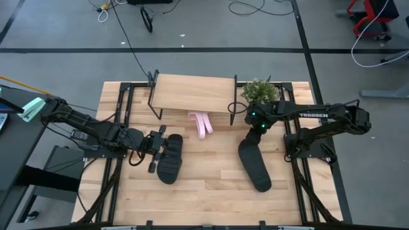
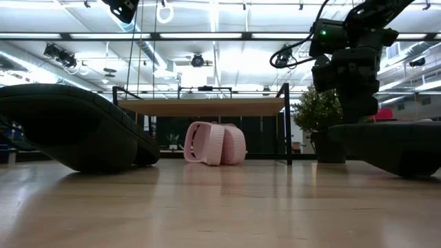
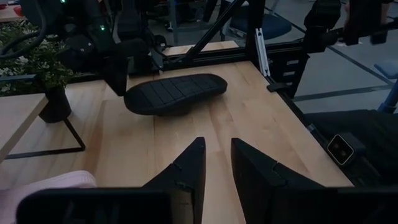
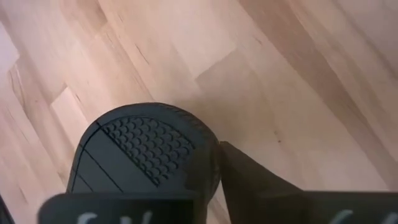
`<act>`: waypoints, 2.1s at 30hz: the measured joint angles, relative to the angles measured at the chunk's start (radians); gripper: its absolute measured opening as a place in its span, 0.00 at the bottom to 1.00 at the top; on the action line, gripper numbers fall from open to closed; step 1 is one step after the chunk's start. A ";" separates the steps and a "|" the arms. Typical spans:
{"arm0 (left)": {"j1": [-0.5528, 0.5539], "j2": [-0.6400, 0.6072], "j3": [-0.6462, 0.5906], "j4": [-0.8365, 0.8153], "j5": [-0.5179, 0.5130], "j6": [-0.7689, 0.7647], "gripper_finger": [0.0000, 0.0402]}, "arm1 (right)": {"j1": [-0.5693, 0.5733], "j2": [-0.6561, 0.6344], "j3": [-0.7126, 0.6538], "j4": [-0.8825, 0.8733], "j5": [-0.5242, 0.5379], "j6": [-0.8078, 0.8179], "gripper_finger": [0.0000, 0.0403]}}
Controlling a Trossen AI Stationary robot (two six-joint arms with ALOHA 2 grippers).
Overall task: Pick and place slides into the shelf
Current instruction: Put the right black slide on the shelf
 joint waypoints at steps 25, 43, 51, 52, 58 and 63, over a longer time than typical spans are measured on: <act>0.000 0.000 0.000 -0.006 0.000 0.001 0.22 | -0.051 -0.069 0.000 -0.116 -0.105 0.055 0.77; 0.000 0.000 0.000 -0.006 0.000 0.006 0.22 | -0.048 -0.021 -0.175 0.216 -0.308 0.070 0.68; 0.000 0.000 0.000 -0.006 0.000 0.009 0.20 | -0.035 -0.021 -0.196 0.278 -0.370 0.030 0.27; 0.000 0.000 0.000 -0.006 0.000 0.009 0.20 | -0.031 -0.022 -0.195 0.288 -0.380 0.027 0.19; 0.000 0.000 0.000 -0.006 0.000 0.009 0.21 | 0.017 -0.042 -0.147 0.283 -0.390 0.044 0.12; 0.000 0.000 0.000 -0.007 0.000 0.009 0.21 | 0.099 -0.078 -0.049 0.233 -0.330 0.047 0.12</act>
